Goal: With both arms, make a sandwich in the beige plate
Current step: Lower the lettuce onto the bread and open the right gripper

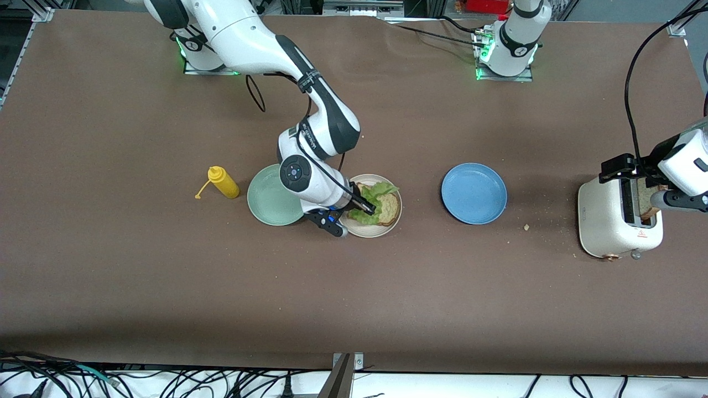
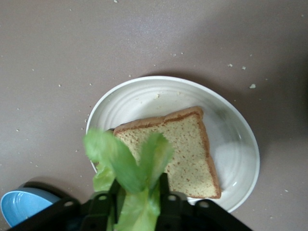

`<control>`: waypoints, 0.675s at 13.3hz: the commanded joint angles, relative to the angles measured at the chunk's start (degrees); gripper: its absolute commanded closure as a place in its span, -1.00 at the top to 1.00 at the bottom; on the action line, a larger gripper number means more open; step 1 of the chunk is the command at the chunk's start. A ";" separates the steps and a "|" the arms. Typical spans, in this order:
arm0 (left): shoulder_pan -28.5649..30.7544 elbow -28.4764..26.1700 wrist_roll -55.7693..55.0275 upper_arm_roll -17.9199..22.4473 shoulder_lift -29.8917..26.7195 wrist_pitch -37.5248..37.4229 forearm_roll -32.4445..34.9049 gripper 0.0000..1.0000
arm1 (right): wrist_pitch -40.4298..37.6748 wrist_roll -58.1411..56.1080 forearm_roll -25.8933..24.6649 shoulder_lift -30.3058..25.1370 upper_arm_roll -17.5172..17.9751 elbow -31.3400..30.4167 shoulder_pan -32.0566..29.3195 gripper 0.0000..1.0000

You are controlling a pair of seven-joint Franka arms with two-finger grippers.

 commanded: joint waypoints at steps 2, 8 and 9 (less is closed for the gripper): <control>-0.03 -0.27 -0.60 -0.17 -0.49 0.55 1.34 1.00 | 0.45 -0.39 0.21 -0.95 -0.51 -0.88 0.19 1.00; -0.03 -0.35 -0.60 -0.17 -0.40 0.64 1.34 1.00 | -7.97 -0.65 -1.11 -4.98 -6.11 -0.70 -0.25 1.00; -0.03 -0.27 -0.51 -0.17 -0.40 0.64 1.34 1.00 | -10.34 -0.74 -1.11 -6.03 -8.40 -0.70 -0.25 1.00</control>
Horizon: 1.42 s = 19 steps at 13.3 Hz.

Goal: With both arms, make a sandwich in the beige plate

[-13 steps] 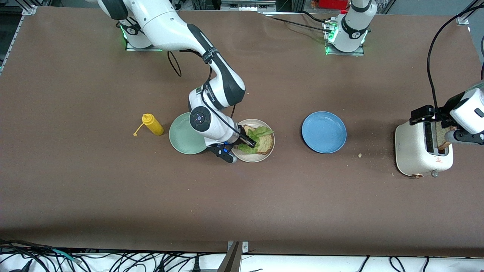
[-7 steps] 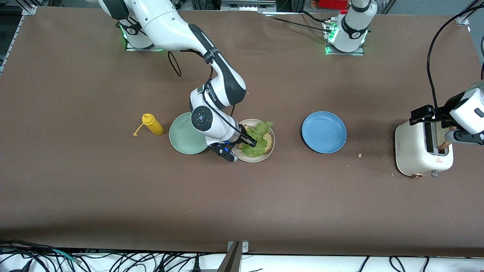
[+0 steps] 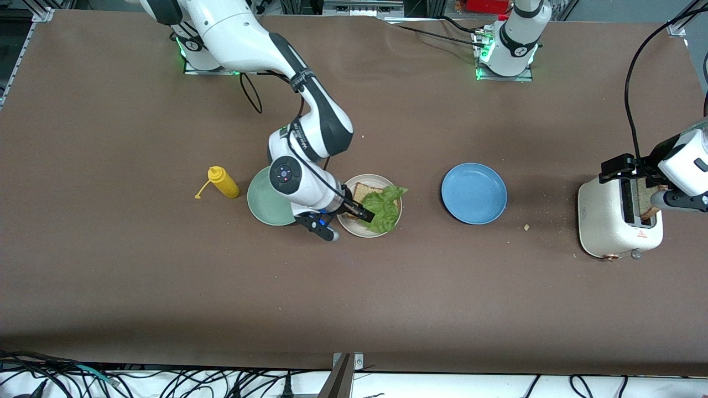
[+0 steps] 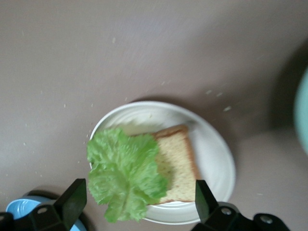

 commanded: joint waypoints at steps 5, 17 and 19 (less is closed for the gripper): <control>-0.03 -0.26 -0.60 -0.17 -0.40 0.67 1.34 1.00 | -18.57 -14.89 -6.91 -8.33 -13.31 -0.93 0.01 1.00; -0.03 -0.44 -0.60 -0.26 -0.32 1.20 1.43 1.00 | -33.17 -43.83 -9.37 -20.20 -19.58 -2.34 -13.43 1.00; -0.03 -0.44 -0.60 -0.26 -0.32 1.20 1.26 1.00 | -34.50 -44.80 -13.93 -22.30 -16.09 -2.43 -16.31 1.00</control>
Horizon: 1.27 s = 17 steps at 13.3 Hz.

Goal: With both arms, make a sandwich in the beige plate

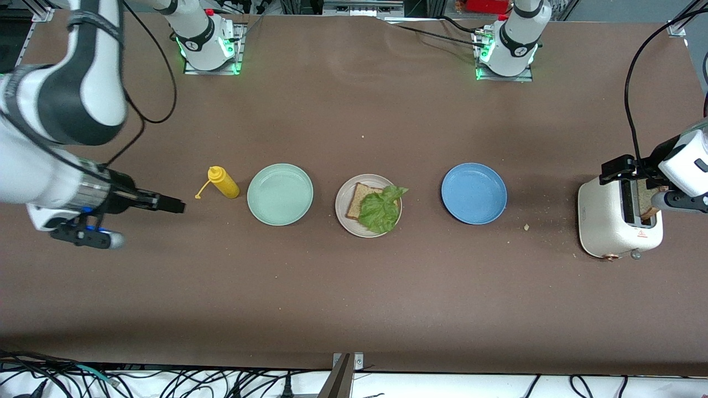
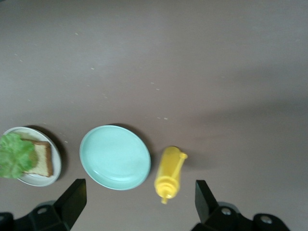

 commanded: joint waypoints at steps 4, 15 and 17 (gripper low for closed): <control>0.76 -0.36 -0.42 -0.09 0.19 0.51 1.08 1.00 | -1.26 -1.19 -15.64 -7.87 21.55 -2.59 -14.84 1.00; 14.90 -6.25 18.80 -0.17 3.09 9.46 1.08 1.00 | 10.25 -1.36 -19.33 -28.18 32.84 -30.19 -27.35 1.00; 16.58 -9.57 20.75 -0.17 3.09 13.49 1.08 1.00 | 11.21 -1.54 -23.19 -29.23 32.65 -29.75 -27.44 1.00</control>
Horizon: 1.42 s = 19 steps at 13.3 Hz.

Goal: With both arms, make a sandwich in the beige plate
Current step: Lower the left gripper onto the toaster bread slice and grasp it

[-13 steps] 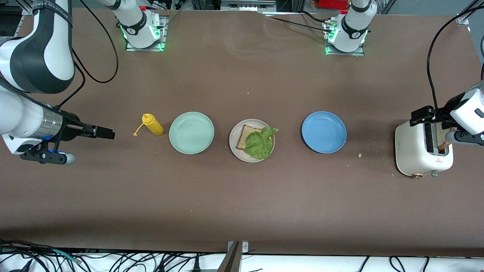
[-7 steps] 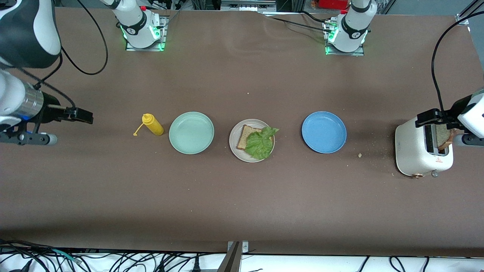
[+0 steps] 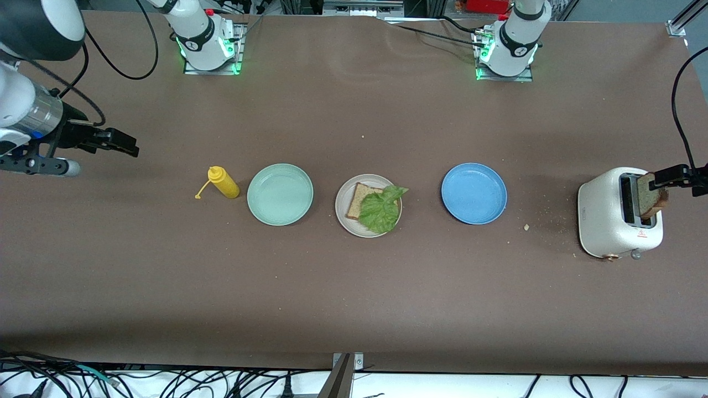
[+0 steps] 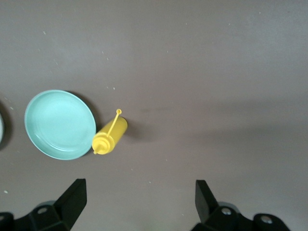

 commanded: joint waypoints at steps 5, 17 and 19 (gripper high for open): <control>4.62 -9.35 4.62 -0.59 -0.26 11.83 0.98 1.00 | 0.21 -1.46 -4.68 -3.13 0.41 -0.67 -3.98 1.00; 4.80 -10.59 8.39 -0.67 0.36 13.07 1.85 -1.00 | -6.57 -2.87 -4.15 -1.55 -0.56 3.11 -3.81 1.00; 4.62 -7.70 8.40 -0.76 0.35 9.31 1.85 -1.00 | -6.57 -3.05 -3.72 -1.47 -0.65 3.12 -3.90 1.00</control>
